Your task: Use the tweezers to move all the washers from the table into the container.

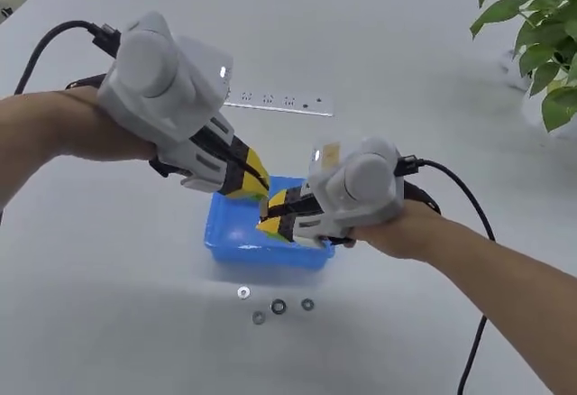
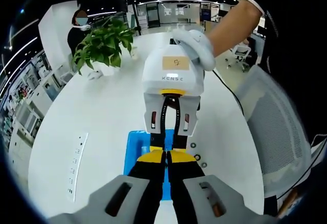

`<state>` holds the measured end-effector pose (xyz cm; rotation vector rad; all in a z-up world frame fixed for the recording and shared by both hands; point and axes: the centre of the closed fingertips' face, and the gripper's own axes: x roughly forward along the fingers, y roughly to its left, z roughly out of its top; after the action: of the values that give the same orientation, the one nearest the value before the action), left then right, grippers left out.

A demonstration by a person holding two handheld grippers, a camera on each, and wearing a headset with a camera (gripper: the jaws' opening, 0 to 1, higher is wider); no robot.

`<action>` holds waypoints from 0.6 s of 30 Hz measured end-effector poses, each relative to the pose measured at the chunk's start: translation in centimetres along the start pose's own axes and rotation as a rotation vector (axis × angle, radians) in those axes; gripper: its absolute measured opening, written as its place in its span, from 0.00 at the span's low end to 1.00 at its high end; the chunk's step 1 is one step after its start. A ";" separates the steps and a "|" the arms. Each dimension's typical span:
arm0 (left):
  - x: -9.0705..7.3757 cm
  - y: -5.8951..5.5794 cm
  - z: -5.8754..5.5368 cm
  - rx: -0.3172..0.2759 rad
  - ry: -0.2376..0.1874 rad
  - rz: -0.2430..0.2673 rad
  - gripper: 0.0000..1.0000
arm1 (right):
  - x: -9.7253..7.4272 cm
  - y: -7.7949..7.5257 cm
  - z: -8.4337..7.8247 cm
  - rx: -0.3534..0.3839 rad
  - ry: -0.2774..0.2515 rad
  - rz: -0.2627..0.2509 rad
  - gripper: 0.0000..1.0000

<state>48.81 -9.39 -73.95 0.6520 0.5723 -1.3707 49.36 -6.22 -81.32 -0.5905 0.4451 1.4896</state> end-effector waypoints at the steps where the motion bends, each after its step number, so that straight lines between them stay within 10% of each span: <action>1: 0.1 0.1 -0.1 0.000 0.002 0.000 0.05 | 0.1 -0.1 -0.1 -0.001 0.001 0.001 0.10; 18: 1.7 2.0 -2.6 -0.030 0.012 0.001 0.05 | 2.4 -1.5 -2.0 0.024 0.029 0.034 0.10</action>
<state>51.00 -8.61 -76.79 0.6368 0.6011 -1.3561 51.15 -5.54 -84.20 -0.5888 0.4964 1.5075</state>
